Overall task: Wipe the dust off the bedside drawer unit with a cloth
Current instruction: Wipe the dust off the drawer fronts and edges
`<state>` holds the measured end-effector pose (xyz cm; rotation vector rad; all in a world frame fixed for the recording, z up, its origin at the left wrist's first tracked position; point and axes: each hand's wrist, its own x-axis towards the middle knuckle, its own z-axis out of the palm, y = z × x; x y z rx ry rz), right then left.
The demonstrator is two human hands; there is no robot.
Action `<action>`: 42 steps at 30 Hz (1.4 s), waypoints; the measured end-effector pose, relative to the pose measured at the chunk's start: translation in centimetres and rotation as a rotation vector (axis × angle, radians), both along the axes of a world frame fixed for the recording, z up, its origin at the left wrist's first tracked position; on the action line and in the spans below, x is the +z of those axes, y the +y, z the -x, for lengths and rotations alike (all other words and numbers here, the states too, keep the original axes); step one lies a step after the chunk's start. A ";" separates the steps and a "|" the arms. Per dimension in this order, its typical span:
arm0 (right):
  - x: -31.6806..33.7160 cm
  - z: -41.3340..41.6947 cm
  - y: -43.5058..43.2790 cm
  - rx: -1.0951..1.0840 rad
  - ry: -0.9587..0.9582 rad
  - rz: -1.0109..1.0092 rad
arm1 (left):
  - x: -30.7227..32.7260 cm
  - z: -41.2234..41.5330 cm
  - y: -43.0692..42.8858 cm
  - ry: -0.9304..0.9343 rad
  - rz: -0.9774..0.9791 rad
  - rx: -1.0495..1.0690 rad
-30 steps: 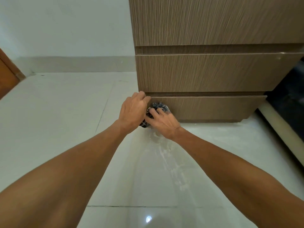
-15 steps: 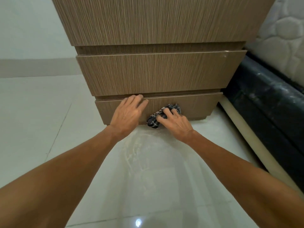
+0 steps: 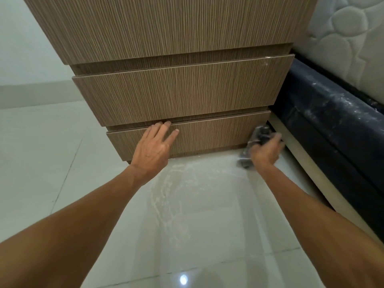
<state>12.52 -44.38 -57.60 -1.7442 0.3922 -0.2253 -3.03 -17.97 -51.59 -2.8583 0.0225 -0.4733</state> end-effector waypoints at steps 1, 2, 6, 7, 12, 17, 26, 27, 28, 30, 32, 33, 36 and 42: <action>0.3 -0.3 -0.1 -0.112 0.089 -0.193 | 0.1 0.0 0.0 0.003 0.000 -0.008; 0.4 -0.6 -0.1 -0.157 0.136 -0.253 | 0.3 0.1 0.0 0.010 -0.004 -0.016; 0.2 -0.2 0.8 -0.060 0.202 -0.768 | 0.9 0.6 1.2 0.050 -0.059 -0.040; 0.1 0.2 1.1 -0.007 0.223 -0.873 | 1.1 0.7 1.7 0.049 -0.070 -0.045; -0.4 1.4 4.6 0.088 0.358 -1.091 | 1.7 1.9 4.2 0.067 -0.119 -0.061; -0.8 4.1 9.9 0.042 0.383 -1.133 | 1.7 2.3 5.2 0.058 -0.117 -0.064; -1.2 9.5 18.4 0.104 0.466 -1.055 | 1.5 3.3 6.5 0.000 -0.064 -0.126; -1.3 9.9 19.4 0.112 0.470 -1.053 | 1.5 3.5 6.9 -0.006 -0.067 -0.128; -1.3 10.4 20.3 0.120 0.474 -1.048 | 1.4 3.7 7.3 -0.010 -0.071 -0.127; -1.3 11.6 22.3 0.150 0.497 -1.045 | 1.1 4.2 7.9 -0.008 -0.086 -0.114; -1.3 12.9 24.4 0.195 0.534 -1.047 | 0.9 4.9 8.8 0.004 -0.099 -0.098; -1.2 13.7 25.5 0.223 0.549 -1.057 | 0.8 5.4 9.2 0.016 -0.110 -0.092; -1.2 15.6 28.2 0.324 0.597 -1.069 | 0.5 6.8 10.9 0.047 -0.140 -0.064; -0.6 19.5 28.3 0.573 0.787 -0.953 | 1.4 11.2 13.8 0.026 -0.007 0.042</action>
